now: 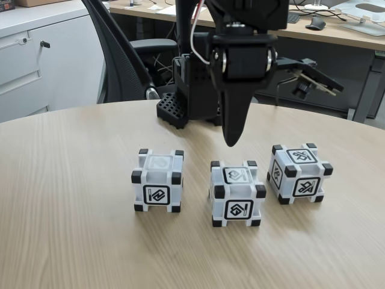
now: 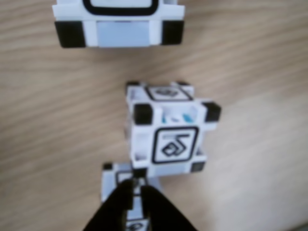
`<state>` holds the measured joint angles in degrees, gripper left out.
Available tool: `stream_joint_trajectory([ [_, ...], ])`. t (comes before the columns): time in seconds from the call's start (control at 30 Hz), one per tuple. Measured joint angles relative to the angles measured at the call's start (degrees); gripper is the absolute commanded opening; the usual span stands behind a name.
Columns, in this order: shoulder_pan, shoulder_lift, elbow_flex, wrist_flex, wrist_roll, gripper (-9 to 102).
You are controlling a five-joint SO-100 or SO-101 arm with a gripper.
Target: Stack cubes from left to right.
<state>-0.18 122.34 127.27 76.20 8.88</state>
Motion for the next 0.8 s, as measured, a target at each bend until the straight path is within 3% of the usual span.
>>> stream_joint_trajectory([
  [0.3,-0.6,0.0,0.0,0.0,0.6,0],
  [0.43,-1.3,0.0,0.0,0.0,5.4,0],
  [0.63,-13.7,0.0,0.0,0.0,10.2,2],
  [0.8,-25.0,0.0,0.0,0.0,14.9,15],
])
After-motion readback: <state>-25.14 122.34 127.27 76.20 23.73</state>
